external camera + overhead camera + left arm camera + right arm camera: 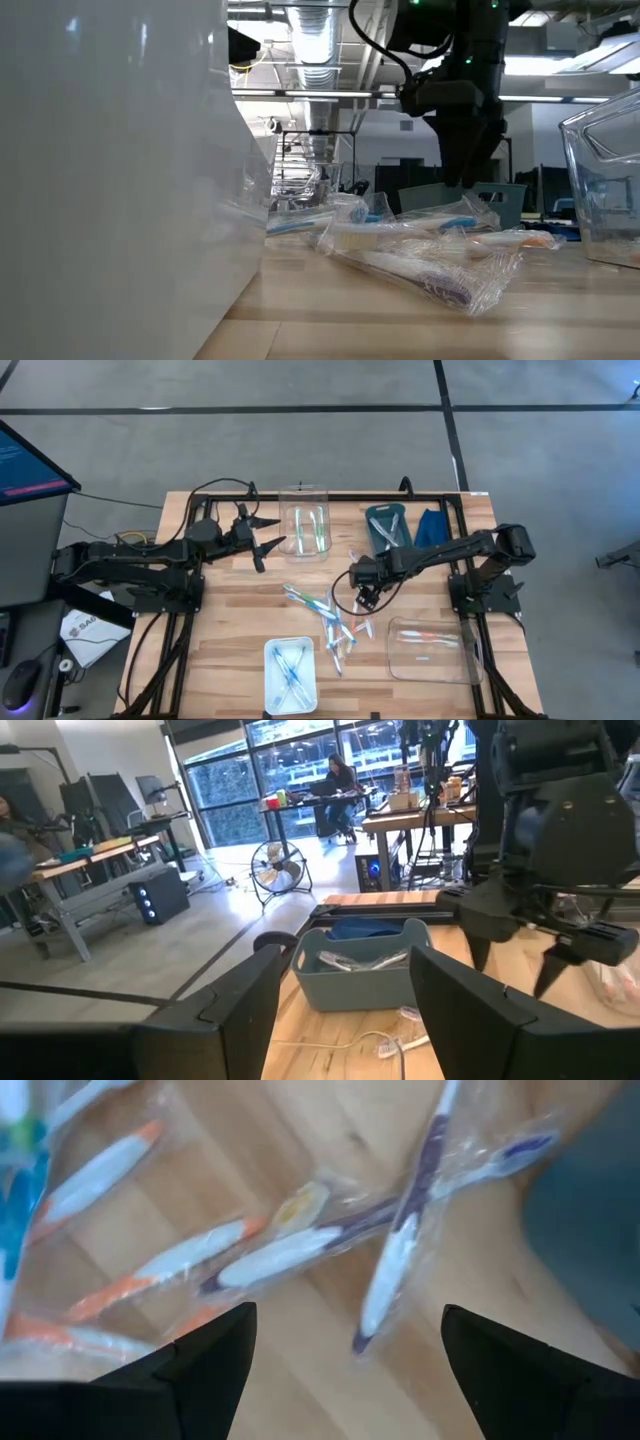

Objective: Pick & Place Toothbrushes
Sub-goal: Put the purple toothbrush into the green bin

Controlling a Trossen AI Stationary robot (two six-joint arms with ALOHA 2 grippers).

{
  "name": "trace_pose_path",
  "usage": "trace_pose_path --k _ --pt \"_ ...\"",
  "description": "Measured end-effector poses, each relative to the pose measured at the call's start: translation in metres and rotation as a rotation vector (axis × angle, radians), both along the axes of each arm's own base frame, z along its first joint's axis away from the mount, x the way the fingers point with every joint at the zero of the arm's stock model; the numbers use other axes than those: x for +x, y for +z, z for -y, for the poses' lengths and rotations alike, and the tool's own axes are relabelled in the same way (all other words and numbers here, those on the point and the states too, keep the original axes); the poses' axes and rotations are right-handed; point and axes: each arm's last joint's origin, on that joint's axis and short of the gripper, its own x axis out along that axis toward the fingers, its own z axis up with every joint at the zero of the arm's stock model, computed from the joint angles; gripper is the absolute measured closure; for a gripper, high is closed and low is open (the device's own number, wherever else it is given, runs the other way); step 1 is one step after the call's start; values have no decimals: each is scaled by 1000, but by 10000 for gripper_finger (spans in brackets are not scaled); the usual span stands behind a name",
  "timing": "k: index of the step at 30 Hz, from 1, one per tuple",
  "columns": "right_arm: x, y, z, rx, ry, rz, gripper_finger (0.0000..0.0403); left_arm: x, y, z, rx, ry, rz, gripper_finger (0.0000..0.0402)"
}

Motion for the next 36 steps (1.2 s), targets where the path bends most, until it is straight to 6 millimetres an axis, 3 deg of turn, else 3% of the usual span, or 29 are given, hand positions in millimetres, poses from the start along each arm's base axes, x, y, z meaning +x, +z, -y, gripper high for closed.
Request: trace_pose_path --k 13,21,36 --pt "0 -1 17 0 -32 -4 92 0 -2 0 -6 3 -24 183" --pt "-5 -22 12 60 -68 19 92 0 -3 0 -26 3 -24 183" --pt "-16 -48 26 65 -147 32 92 0 -3 0 -35 0 -19 183"
